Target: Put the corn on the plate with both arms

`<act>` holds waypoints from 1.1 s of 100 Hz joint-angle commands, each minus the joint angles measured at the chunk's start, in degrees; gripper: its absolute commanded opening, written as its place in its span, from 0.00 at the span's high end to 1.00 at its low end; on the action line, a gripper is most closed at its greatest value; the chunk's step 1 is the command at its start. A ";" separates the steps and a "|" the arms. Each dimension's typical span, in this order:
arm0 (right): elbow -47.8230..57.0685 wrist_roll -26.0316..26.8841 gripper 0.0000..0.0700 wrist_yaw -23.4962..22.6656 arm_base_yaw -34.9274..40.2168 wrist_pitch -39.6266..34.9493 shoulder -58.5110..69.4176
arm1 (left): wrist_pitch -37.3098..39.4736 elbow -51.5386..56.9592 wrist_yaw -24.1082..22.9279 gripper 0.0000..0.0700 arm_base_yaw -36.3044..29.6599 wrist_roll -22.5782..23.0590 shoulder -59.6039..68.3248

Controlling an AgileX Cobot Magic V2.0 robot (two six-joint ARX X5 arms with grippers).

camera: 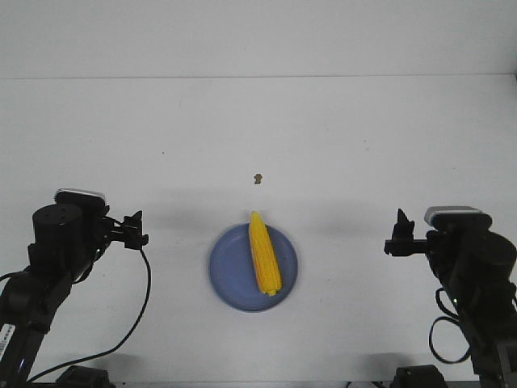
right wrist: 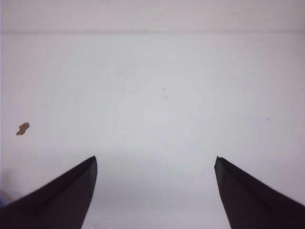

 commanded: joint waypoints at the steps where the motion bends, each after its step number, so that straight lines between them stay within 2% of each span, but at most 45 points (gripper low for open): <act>1: -2.36 -0.37 0.26 -0.20 0.02 1.88 -3.17 | 0.94 0.11 -0.13 0.34 -0.02 -0.24 -1.27; 24: -13.03 0.24 0.26 -0.13 0.04 3.50 -17.00 | 4.04 -8.39 -0.11 0.34 -0.02 -0.26 -9.90; 57: -19.69 1.16 0.26 -0.31 0.04 2.49 -30.32 | 4.31 -17.94 -0.11 0.34 -0.02 -1.46 -23.85; 104: -19.89 1.11 0.26 0.02 0.04 3.08 -31.56 | 3.87 -18.84 -0.11 0.34 -0.04 -1.88 -30.10; 110: -19.89 1.14 0.31 -0.02 0.04 3.30 -31.56 | 3.91 -18.84 -0.11 0.35 -0.04 -1.84 -30.36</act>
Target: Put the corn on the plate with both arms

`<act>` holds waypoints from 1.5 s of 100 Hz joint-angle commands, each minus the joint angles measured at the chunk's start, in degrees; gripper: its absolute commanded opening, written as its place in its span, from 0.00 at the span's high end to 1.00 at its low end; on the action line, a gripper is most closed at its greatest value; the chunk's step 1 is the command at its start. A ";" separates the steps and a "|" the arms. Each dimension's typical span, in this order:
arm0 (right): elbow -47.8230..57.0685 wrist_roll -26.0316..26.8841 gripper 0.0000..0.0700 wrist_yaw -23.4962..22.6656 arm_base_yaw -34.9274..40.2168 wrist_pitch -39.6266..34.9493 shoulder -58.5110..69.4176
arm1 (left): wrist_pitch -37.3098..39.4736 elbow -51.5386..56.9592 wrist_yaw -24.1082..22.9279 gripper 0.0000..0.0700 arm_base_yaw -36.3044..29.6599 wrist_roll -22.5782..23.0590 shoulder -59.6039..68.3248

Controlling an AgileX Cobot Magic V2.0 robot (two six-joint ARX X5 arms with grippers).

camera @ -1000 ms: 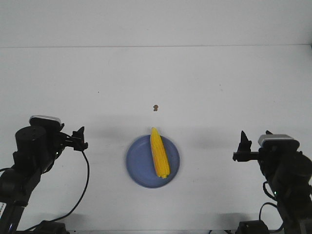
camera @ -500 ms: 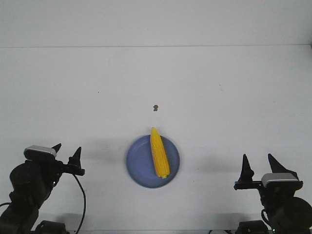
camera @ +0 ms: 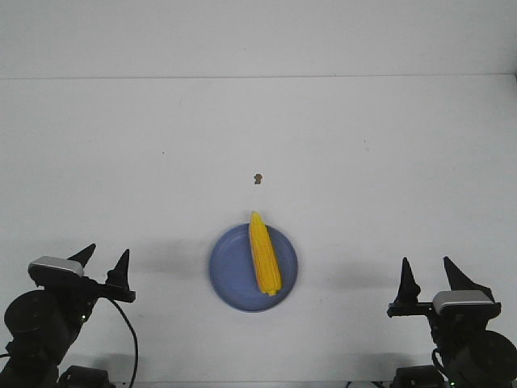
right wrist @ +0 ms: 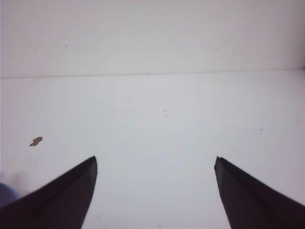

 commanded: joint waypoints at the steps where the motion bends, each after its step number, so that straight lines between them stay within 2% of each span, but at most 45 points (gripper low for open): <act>1: 0.46 0.59 0.34 0.07 0.04 0.83 -0.28 | 0.66 0.26 -0.13 0.36 -0.04 -0.22 -0.20; 6: 0.46 0.57 0.50 0.02 0.04 1.03 -0.28 | 0.61 0.26 -0.13 0.43 -0.04 -0.20 -0.39; 15: 0.46 0.57 0.78 0.02 0.04 1.05 -0.28 | 0.57 0.26 -0.13 0.67 -0.04 -0.20 -0.42; 27: 0.46 0.59 0.98 0.02 0.04 1.03 -0.28 | 0.59 0.26 -0.11 0.93 -0.04 -0.20 -0.42; 31: 0.46 0.59 0.98 0.02 0.04 1.05 -0.28 | 0.59 0.26 -0.13 1.00 -0.04 -0.20 -0.42; 150: 0.46 0.57 0.98 0.00 0.04 1.03 -0.28 | 0.85 0.26 -0.11 0.98 -0.04 -0.20 -0.42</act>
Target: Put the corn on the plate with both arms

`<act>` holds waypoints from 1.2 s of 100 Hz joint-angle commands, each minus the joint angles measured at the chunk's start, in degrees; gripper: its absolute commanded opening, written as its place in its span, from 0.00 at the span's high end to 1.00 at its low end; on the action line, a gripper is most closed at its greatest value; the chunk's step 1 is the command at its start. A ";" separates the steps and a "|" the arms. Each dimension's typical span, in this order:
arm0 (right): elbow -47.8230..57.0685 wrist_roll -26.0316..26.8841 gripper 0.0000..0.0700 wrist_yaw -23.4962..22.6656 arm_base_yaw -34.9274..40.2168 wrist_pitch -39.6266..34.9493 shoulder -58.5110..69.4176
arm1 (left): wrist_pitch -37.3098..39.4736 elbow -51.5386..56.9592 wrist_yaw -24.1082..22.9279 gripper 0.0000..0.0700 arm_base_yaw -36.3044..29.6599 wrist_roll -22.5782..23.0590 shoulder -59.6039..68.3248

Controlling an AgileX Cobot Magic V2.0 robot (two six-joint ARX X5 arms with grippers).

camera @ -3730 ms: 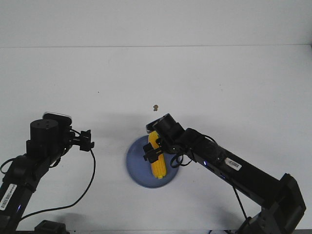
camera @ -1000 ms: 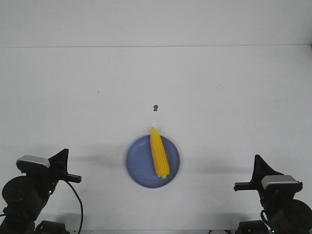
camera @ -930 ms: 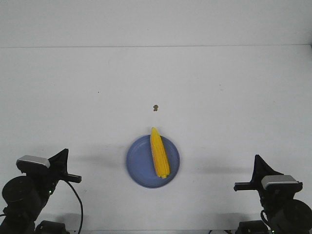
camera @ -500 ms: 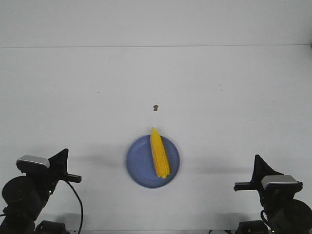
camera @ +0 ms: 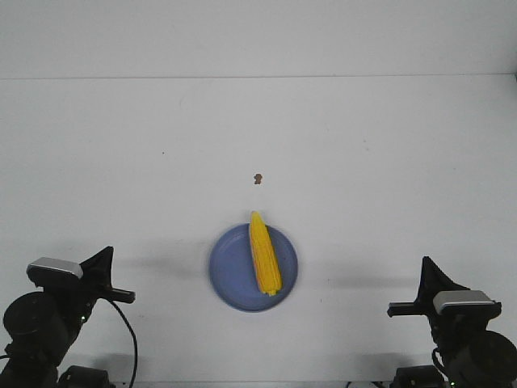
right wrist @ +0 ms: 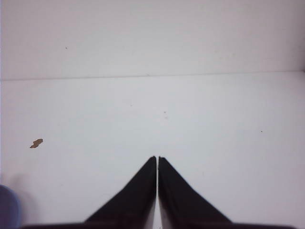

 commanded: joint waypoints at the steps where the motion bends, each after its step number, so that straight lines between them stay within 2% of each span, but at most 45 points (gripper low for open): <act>1: 0.46 0.55 0.98 0.00 0.04 0.61 -0.28 | 0.74 0.26 -0.13 0.98 -0.04 -0.11 -0.02; 19: 0.46 0.55 0.98 0.00 0.04 0.61 -0.28 | 2.89 0.26 -0.13 0.98 -0.04 0.63 0.00; 51: 0.46 0.55 0.98 0.00 0.04 0.61 -0.28 | 13.33 -2.43 -0.15 0.98 0.70 0.87 -2.62; 89: 0.46 0.55 0.98 0.00 0.04 0.61 -0.28 | 26.27 -20.22 -0.13 0.98 2.21 1.33 -14.86; 120: 0.46 0.55 0.98 0.00 0.04 0.61 -0.28 | 29.09 -30.49 -0.13 0.98 2.34 0.50 -21.81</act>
